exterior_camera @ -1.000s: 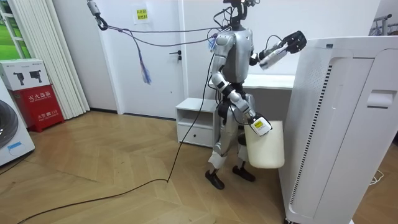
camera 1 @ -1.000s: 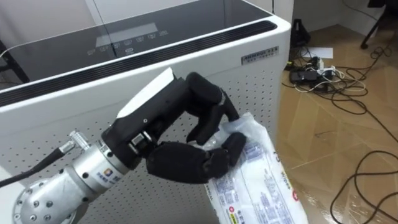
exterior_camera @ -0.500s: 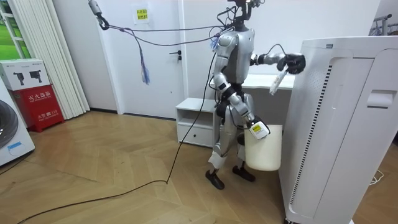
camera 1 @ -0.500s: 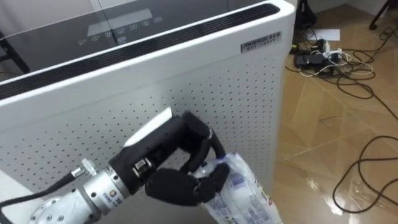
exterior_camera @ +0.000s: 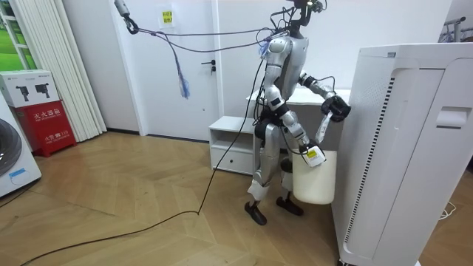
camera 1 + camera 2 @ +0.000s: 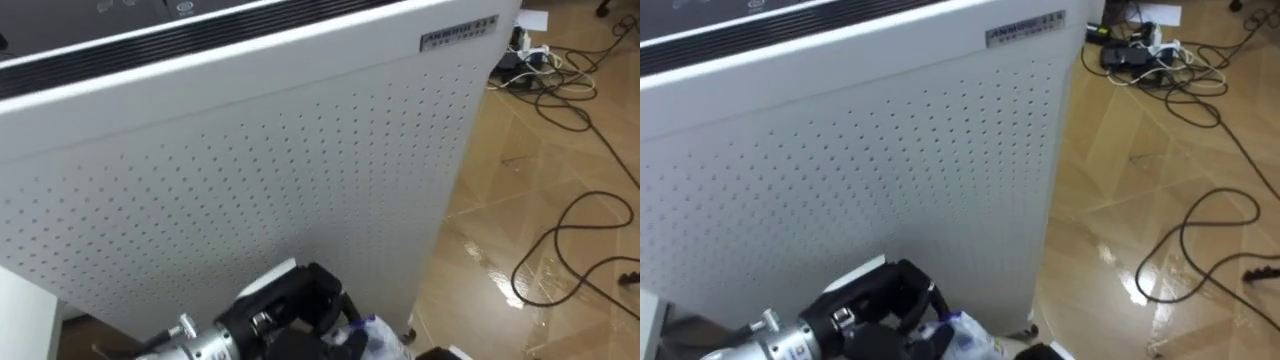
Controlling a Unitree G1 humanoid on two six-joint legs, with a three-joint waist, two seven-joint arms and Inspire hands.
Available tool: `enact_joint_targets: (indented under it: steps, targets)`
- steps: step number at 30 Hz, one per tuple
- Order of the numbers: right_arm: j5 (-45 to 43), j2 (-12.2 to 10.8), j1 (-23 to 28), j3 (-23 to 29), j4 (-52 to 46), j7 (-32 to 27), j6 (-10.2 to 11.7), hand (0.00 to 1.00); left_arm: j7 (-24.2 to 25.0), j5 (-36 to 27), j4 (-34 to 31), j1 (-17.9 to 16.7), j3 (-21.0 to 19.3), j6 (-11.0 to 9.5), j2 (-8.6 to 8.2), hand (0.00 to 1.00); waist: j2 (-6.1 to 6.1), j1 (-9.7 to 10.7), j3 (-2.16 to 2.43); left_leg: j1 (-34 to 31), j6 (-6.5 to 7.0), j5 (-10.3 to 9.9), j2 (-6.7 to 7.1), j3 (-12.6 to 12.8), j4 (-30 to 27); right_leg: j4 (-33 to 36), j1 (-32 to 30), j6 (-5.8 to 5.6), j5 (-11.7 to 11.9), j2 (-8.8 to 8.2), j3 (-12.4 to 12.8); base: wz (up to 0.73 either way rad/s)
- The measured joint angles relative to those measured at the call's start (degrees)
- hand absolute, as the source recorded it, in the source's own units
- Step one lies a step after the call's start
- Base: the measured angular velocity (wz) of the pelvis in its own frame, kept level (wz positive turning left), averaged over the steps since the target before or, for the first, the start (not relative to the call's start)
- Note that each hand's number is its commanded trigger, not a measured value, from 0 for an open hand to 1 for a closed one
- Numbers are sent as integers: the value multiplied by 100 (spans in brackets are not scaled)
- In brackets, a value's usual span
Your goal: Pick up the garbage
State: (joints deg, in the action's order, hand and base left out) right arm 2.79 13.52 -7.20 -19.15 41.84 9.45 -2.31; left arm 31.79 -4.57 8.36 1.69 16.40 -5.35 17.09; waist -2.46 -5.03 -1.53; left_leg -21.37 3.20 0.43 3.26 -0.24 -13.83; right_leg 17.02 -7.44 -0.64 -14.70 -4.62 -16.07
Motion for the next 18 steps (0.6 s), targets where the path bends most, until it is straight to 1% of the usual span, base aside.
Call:
enact_joint_targets:
  steps: [2,3,5,7,9,11,14,18]
  targets:
    - [141,-17,-193,-59,144,10,0,100,-6,126,278,4,13,0,-25,100,26,-14,-10,-35,6,31,-12,-17,9,27,-55,6,0,6,6,0]
    - [141,-14,-224,-71,144,15,0,100,-12,172,317,6,10,0,-25,100,34,-24,-13,-61,6,41,-18,-17,10,55,-93,7,-1,7,11,0]
    - [141,-13,-360,-92,144,87,0,100,-25,309,427,15,-1,0,-25,100,45,-30,-11,-197,-3,110,-44,-41,19,76,-234,46,16,43,9,0]
    - [145,-28,-415,-92,182,90,7,100,-24,310,557,35,-2,0,-31,100,46,-40,-13,-253,-22,162,-53,-95,30,71,-276,68,30,77,-12,11]
    - [145,-27,-414,-90,227,91,7,100,-24,311,686,36,-8,0,-35,100,53,-40,-16,-257,-42,203,-51,-158,46,56,-279,89,23,87,-69,16]
    - [145,-12,-412,-85,235,90,7,100,-25,372,799,34,-15,1,-62,100,56,-103,-16,-266,-71,234,-57,-170,48,66,-290,119,5,109,-105,5]
    - [138,-12,-408,-95,235,91,7,100,-30,540,803,28,-12,-1,-71,100,58,-179,-15,-266,-97,250,-80,-175,44,97,-303,157,-8,136,-106,0]
    - [136,14,-405,-92,235,72,25,100,-22,607,803,11,-38,-5,-61,100,65,-179,-9,-298,-124,268,-100,-156,44,200,-392,202,-43,141,-80,-2]
